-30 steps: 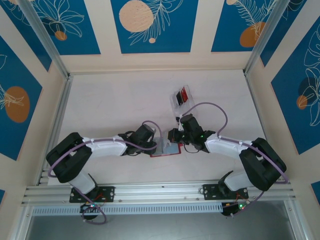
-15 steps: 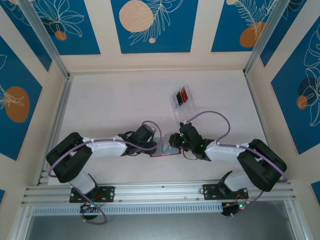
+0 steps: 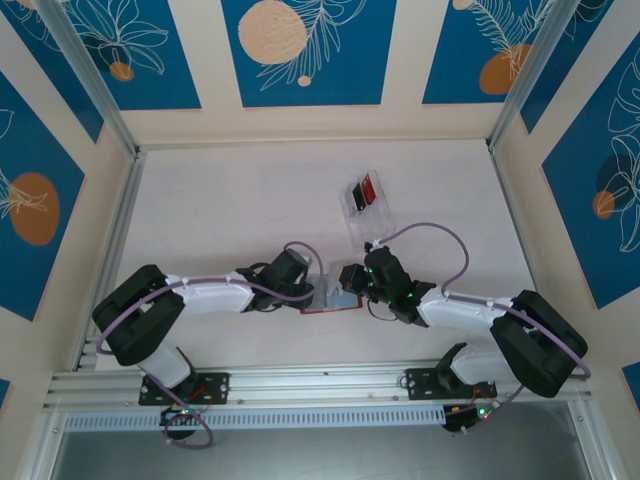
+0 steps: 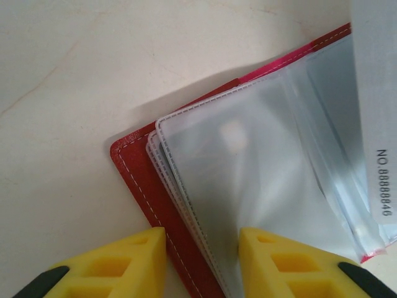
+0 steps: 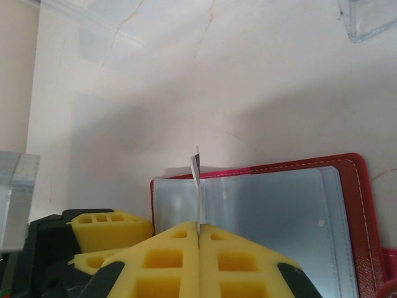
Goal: Put the credit cards into the card holder
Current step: Insert the credit card into the card slot.
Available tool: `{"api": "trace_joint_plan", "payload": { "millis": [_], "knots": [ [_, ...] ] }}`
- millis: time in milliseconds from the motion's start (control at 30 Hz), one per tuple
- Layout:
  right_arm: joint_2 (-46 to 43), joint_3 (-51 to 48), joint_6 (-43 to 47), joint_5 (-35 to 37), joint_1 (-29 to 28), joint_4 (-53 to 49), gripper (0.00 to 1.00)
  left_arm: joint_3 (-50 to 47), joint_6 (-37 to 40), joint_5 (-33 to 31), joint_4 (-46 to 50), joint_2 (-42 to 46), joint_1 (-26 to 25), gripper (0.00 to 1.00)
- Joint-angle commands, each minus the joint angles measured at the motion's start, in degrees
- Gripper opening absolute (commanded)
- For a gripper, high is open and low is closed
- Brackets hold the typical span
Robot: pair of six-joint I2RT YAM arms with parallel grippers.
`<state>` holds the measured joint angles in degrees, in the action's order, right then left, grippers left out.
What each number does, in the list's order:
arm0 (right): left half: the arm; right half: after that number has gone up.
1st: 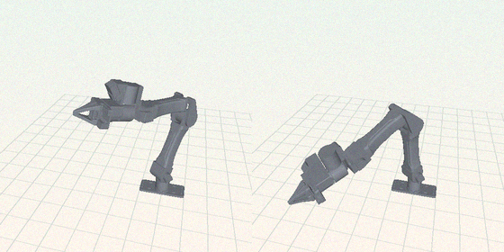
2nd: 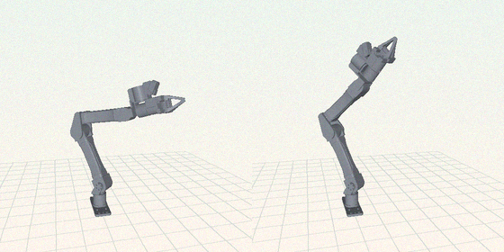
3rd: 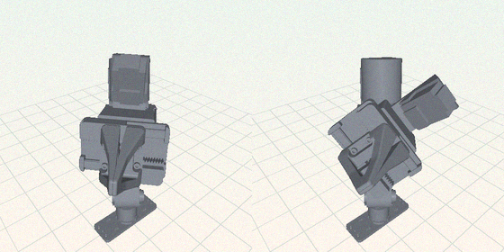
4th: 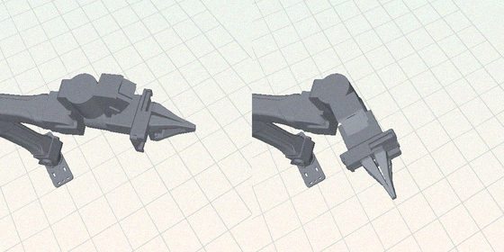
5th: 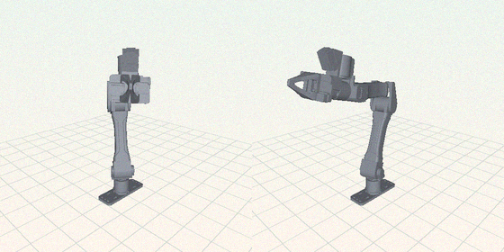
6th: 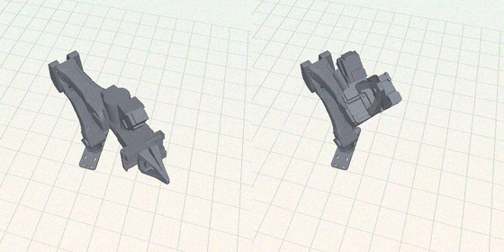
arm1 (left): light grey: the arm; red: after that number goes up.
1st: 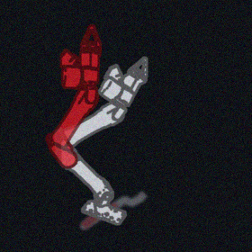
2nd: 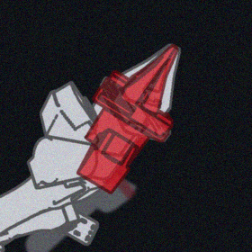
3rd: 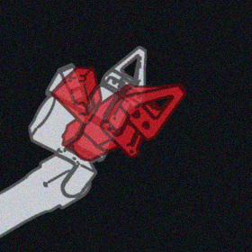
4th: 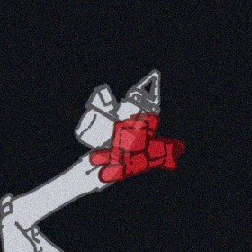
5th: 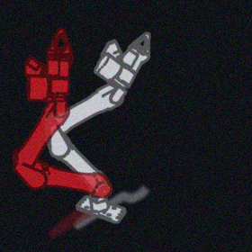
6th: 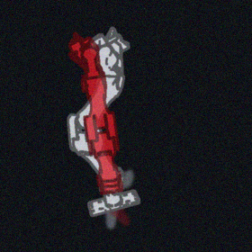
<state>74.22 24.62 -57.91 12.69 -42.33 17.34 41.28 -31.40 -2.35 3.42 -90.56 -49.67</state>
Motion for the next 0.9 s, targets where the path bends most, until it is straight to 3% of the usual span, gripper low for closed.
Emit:
{"api": "trace_joint_plan", "payload": {
  "millis": [0, 867],
  "knots": [
    [1.65, 0.34, -1.59, -0.3, -0.04, 2.41, 0.0, -1.71, -0.49, 0.51, 2.42, -1.52, -0.34, 0.34],
    [6.13, -3.38, -6.84, -0.06, -1.74, 9.46, 0.0, -1.46, -0.76, 0.85, 2.19, -2.11, -0.43, 0.34]
  ]
}}
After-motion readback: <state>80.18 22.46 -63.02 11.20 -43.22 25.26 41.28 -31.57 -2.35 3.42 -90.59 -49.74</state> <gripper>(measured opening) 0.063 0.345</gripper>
